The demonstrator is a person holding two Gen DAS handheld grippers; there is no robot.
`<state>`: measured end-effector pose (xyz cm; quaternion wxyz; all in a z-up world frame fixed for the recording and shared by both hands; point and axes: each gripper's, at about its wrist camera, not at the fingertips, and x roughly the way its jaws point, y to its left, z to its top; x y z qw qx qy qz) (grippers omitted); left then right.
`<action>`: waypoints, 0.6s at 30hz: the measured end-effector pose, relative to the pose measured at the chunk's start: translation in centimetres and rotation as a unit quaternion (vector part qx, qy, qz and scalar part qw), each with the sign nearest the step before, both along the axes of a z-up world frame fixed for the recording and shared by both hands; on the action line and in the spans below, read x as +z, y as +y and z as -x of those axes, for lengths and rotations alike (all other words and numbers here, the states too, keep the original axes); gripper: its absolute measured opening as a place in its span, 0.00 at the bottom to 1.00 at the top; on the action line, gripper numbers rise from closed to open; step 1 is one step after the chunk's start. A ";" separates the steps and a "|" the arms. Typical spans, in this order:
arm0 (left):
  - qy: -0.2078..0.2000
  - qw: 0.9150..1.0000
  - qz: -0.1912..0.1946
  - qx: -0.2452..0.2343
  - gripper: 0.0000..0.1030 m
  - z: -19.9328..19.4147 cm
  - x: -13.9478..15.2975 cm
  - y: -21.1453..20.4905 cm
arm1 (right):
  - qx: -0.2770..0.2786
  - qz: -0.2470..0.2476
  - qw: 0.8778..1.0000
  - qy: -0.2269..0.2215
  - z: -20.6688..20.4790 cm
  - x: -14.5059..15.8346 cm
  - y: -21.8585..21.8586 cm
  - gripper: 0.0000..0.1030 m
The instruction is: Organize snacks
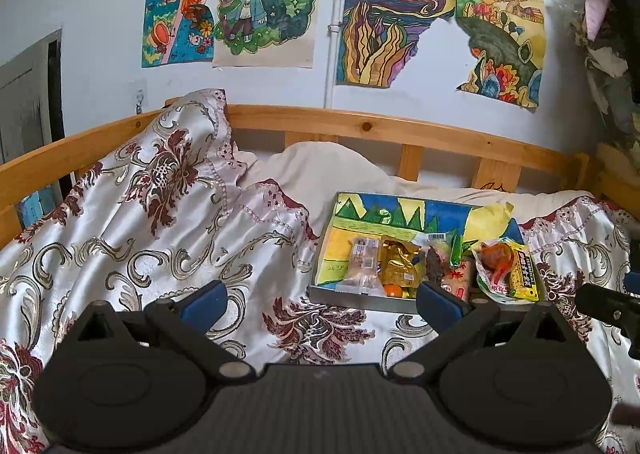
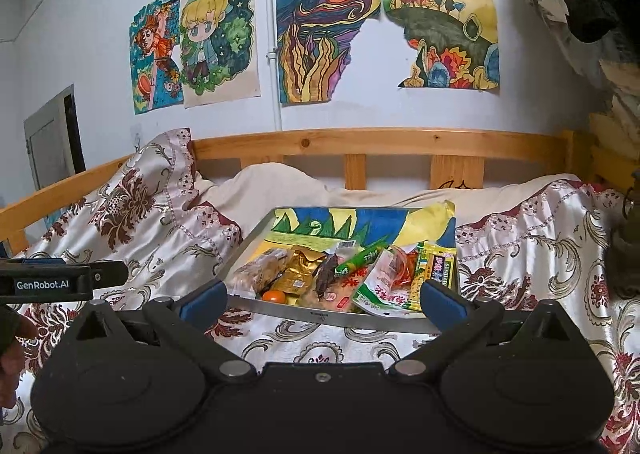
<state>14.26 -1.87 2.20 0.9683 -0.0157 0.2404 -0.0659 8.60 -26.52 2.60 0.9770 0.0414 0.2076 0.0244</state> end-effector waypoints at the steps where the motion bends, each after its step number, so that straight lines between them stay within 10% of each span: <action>1: 0.000 1.000 -0.001 0.000 0.99 0.0 0.0 0.0 | -0.001 -0.001 1.000 0.000 0.1 -0.1 0.0 0.99; 18: 0.010 1.000 0.000 -0.002 0.99 -0.2 -0.6 0.1 | 0.002 -0.001 1.000 0.005 -0.1 -0.2 0.0 0.99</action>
